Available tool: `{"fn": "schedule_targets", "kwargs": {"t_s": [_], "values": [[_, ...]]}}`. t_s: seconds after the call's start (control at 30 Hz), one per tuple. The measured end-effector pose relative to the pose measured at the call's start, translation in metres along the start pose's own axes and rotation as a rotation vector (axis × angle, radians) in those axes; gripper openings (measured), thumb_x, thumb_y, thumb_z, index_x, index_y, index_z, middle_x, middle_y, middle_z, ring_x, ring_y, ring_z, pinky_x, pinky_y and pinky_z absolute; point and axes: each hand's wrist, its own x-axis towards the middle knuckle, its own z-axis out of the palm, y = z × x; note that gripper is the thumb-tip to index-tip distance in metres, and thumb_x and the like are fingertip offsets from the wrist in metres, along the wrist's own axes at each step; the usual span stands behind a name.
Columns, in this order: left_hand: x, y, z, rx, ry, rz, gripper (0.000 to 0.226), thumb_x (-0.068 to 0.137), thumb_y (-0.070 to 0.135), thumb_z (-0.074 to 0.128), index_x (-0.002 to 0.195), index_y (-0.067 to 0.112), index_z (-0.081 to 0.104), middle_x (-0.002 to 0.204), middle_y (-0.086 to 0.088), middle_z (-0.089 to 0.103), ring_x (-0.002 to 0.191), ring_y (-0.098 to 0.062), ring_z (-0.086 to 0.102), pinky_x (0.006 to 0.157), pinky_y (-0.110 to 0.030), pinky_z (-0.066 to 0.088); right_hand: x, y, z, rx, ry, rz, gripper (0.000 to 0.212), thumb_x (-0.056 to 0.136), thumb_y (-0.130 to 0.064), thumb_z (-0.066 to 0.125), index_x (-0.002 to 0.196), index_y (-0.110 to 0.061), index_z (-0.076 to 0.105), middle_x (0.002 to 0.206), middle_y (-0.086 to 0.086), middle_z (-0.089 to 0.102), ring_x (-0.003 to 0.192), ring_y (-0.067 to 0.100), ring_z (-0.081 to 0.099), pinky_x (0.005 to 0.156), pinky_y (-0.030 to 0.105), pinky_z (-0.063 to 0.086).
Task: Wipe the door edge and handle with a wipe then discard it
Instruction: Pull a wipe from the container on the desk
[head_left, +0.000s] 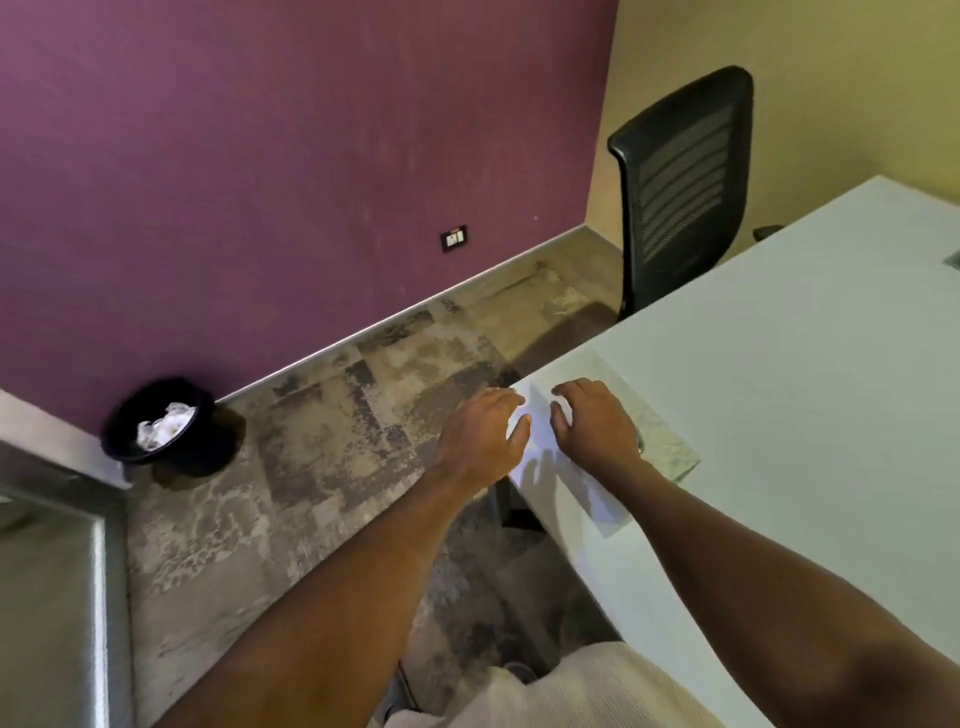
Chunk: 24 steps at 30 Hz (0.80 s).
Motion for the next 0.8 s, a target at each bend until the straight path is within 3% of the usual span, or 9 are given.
{"fn": "schedule_targets", "kwargs": {"t_s": [0.27,0.37,0.53,0.8], "values": [[0.037,0.020,0.034,0.032,-0.275,0.092,0.052,0.102,0.033,0.054,0.149,0.012,0.043,0.160,-0.005,0.033,0.150,-0.019,0.026,0.123,-0.034,0.021,-0.002,0.068,-0.004,-0.187,0.026,0.158,0.022,0.092,-0.030,0.060,0.094,-0.012,0.073,0.096,0.007,0.070,0.085,0.025,0.058,0.062,0.029,0.042],[0.049,0.024,0.048,0.093,-0.400,0.119,0.060,0.105,0.041,0.046,0.156,0.015,0.028,0.166,-0.001,0.016,0.154,-0.019,0.012,0.125,-0.037,0.014,-0.003,0.081,-0.005,-0.250,0.012,0.142,0.021,0.085,-0.031,0.070,0.092,-0.012,0.077,0.112,0.012,0.068,0.099,0.031,0.060,0.073,0.036,0.052],[0.061,0.024,0.069,0.178,-0.500,0.137,0.069,0.106,0.048,0.038,0.159,0.014,0.011,0.168,-0.002,0.003,0.155,-0.020,0.002,0.126,-0.038,0.011,0.002,0.096,0.001,-0.324,-0.123,0.072,0.016,0.081,-0.039,0.072,0.085,-0.025,0.079,0.143,0.010,0.051,0.133,0.032,0.042,0.094,0.041,0.047],[0.067,0.011,0.092,0.212,-0.551,0.053,0.083,0.101,0.059,0.039,0.159,0.018,-0.002,0.167,-0.003,-0.007,0.155,-0.023,-0.002,0.125,-0.039,0.006,0.021,0.096,0.012,-0.332,-0.240,-0.009,0.023,0.089,-0.044,0.061,0.091,-0.029,0.078,0.159,0.004,0.023,0.147,0.028,0.017,0.111,0.042,0.034]]}}
